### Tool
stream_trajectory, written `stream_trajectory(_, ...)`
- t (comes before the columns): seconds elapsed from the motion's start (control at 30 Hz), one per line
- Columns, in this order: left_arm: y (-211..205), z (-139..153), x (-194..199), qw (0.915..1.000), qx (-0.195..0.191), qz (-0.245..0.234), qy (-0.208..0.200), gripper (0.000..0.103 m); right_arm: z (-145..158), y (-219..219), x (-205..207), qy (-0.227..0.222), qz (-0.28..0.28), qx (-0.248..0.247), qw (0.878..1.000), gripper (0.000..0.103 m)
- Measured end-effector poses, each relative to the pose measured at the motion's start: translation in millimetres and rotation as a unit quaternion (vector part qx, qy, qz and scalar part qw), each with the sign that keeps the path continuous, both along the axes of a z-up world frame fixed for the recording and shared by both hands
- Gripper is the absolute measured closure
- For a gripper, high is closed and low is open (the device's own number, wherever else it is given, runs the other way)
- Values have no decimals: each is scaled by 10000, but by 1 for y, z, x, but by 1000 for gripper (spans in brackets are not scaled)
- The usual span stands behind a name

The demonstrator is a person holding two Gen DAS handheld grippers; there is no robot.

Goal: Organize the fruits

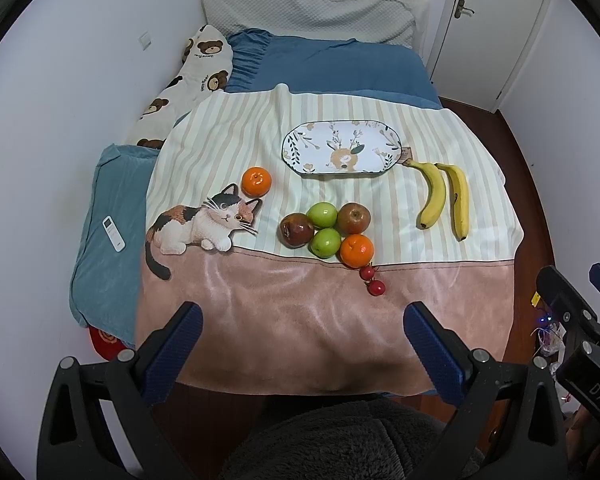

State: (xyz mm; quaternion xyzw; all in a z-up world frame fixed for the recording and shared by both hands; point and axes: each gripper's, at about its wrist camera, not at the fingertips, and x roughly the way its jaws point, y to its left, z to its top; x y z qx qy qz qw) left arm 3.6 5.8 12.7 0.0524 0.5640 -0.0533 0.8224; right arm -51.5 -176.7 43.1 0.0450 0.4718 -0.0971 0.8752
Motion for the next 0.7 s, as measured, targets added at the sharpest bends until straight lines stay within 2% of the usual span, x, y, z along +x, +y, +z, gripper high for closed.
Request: stream_trajectory(0.7,-9,5,6,10000,-12,21,-28,0,5,3,5,-43,24,17,10000,0)
